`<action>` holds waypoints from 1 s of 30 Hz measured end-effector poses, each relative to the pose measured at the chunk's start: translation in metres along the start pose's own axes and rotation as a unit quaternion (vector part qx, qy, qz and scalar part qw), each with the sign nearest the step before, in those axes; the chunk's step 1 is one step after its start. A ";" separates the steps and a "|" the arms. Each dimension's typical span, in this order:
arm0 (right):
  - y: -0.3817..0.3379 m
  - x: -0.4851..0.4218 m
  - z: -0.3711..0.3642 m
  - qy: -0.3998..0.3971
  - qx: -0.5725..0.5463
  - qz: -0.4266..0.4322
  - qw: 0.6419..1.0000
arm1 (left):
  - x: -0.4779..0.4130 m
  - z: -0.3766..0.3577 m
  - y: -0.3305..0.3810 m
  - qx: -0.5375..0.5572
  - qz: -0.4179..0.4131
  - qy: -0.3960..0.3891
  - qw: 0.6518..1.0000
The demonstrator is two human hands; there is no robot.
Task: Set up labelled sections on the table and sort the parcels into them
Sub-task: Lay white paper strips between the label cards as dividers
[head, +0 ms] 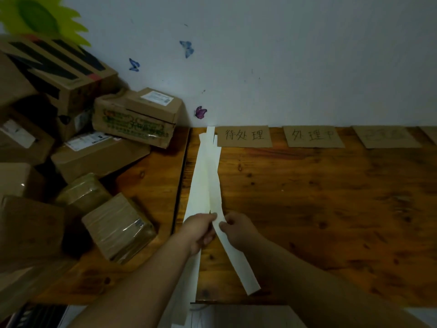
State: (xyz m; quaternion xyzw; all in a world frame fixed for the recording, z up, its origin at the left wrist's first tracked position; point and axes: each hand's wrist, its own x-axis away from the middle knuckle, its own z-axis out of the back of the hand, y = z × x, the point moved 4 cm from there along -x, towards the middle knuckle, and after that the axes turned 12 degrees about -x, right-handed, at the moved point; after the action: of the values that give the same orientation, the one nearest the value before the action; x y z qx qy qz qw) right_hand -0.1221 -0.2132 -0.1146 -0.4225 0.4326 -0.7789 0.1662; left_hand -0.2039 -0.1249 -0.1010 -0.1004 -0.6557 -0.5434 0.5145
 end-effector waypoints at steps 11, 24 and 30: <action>-0.012 0.071 0.089 0.009 0.042 0.045 0.998 | 0.030 -0.044 0.103 0.096 -0.139 0.011 0.986; 0.026 0.102 0.179 0.110 -0.009 -0.013 0.994 | 0.029 -0.169 0.171 -0.051 -0.215 -0.048 0.974; 0.050 0.068 0.241 0.107 0.007 -0.014 0.994 | -0.011 -0.216 0.229 -0.090 -0.257 -0.005 0.962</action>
State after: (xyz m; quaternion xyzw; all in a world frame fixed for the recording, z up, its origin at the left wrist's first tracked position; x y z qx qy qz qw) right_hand 0.0256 -0.4129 -0.0551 -0.3422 0.4360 -0.8249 0.1110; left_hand 0.0812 -0.2079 0.0040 0.0230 -0.6103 -0.7134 0.3436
